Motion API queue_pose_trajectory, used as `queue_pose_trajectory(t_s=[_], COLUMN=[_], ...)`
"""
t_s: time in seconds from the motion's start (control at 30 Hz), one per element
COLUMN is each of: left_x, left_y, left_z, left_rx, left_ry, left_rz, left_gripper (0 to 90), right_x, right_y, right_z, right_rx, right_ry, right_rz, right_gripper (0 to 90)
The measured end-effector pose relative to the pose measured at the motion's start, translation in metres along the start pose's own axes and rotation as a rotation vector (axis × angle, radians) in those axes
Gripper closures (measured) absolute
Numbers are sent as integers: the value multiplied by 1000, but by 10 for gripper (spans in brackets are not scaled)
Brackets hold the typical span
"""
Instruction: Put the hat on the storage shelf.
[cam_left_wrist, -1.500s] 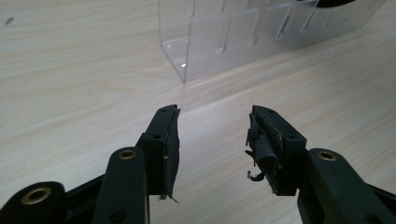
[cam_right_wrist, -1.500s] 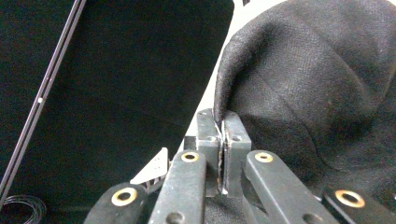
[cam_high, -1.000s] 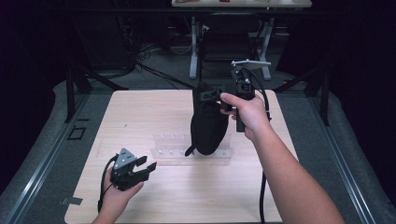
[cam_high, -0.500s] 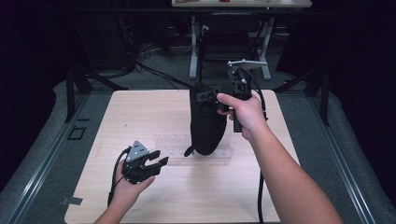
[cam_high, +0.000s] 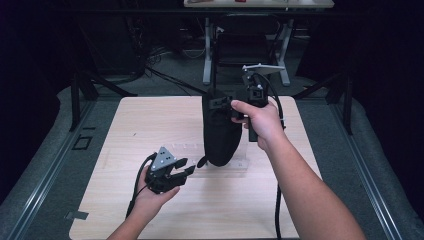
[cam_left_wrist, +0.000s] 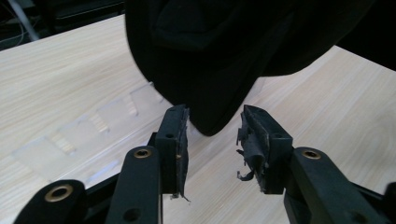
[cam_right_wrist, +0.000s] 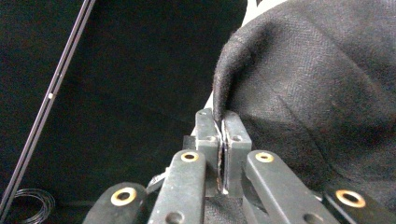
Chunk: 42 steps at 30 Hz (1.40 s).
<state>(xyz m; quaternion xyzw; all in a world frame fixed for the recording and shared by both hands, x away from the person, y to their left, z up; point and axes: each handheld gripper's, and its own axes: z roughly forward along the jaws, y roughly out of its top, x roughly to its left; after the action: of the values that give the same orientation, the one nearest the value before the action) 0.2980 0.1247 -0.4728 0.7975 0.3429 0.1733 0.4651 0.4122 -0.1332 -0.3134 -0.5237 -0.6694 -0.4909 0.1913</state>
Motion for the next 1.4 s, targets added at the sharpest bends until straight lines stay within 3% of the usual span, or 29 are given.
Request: queue_pose_trajectory(t_s=[0.27,0.6,0.73,0.87,1.23,1.4], left_x=[-3,-6,-10,-11,-15,-16], left_y=[4,6,8,12,11,9], left_z=[6,9,13,16,15,15], left_rx=[8,-3,1,10,16,12], left_ry=[-12,-25,-29,-9,21,34], left_rz=[6,0,16,32,92,113], left_gripper=[720,729,733,786,827,832], right_x=[2,0,1,2,3,2], right_y=[0,0,0,-1,-1,0], right_z=[3,0,2,4,5,2], right_rx=[3,-10,-4,4,4,-13], right_ry=[4,-6,-1,2,7,41], right_rz=[-1,4,2,-1,-5,0], right_gripper=[877,877,877,876,858,807])
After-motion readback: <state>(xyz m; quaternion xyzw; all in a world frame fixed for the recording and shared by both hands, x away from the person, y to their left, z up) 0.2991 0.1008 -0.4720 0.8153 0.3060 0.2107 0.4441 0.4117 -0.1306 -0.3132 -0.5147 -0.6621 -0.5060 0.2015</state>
